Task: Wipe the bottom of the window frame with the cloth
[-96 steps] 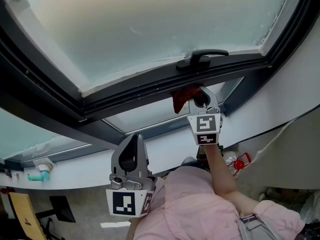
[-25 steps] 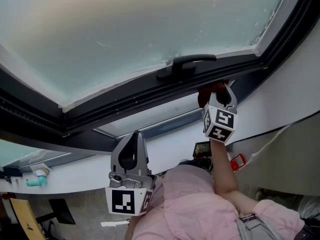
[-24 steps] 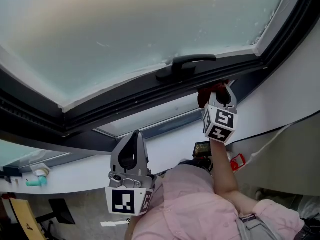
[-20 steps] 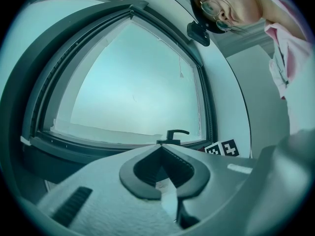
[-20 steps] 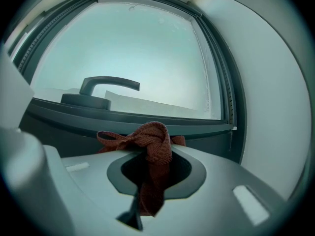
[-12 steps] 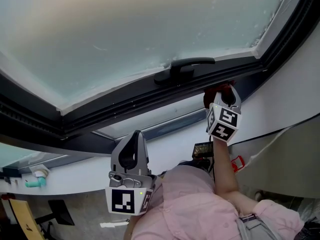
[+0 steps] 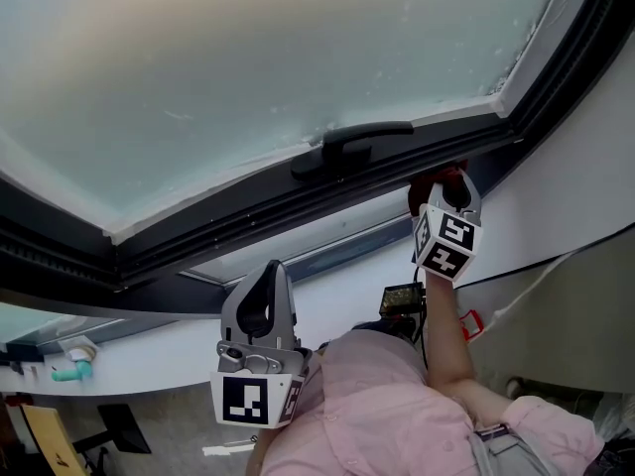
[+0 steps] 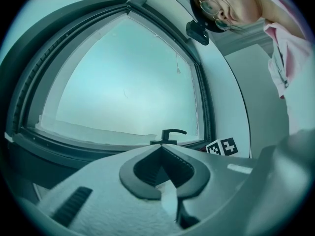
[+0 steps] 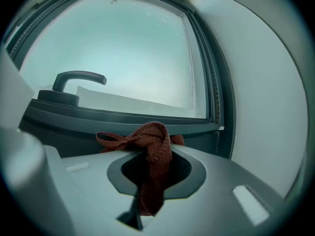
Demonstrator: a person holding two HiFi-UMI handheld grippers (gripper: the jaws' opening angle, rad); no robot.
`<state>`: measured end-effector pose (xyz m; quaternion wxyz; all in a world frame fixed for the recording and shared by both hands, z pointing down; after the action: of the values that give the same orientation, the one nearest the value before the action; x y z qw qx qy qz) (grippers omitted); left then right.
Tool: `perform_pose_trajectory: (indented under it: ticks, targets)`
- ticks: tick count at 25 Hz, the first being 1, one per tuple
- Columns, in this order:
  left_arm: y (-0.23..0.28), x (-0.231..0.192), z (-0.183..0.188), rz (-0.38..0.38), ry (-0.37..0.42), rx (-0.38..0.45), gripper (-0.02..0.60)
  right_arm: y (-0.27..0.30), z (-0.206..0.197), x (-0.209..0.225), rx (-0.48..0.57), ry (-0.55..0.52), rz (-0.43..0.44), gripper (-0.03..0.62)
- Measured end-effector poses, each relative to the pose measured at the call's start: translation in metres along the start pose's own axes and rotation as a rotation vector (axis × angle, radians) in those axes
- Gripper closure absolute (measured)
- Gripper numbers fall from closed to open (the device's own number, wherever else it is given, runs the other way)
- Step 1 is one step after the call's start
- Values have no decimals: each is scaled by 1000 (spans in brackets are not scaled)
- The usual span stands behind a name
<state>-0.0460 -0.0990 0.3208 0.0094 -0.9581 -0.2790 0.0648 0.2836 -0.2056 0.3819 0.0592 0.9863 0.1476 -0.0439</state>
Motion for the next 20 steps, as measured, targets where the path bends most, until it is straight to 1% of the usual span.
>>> perform_pose_trajectory:
  ticks: [10, 20]
  targets:
    - [7, 13, 0, 21, -14, -11, 586, 9, 1, 19, -23, -8, 2, 549]
    - [13, 35, -3, 43, -21, -18, 586, 17, 0, 38, -27, -11, 33, 548]
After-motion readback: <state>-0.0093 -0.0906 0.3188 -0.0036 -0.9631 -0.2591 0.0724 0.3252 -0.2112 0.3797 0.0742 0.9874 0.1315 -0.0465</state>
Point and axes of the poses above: the fingertips, and each gripper's own axes: y forward along the fingers, x to its right, z out of its top, the point moved 8 cm from there along -y, backward along the fingers, and after that the axes turned 3 degrees about -y, right-handed, at the moved point
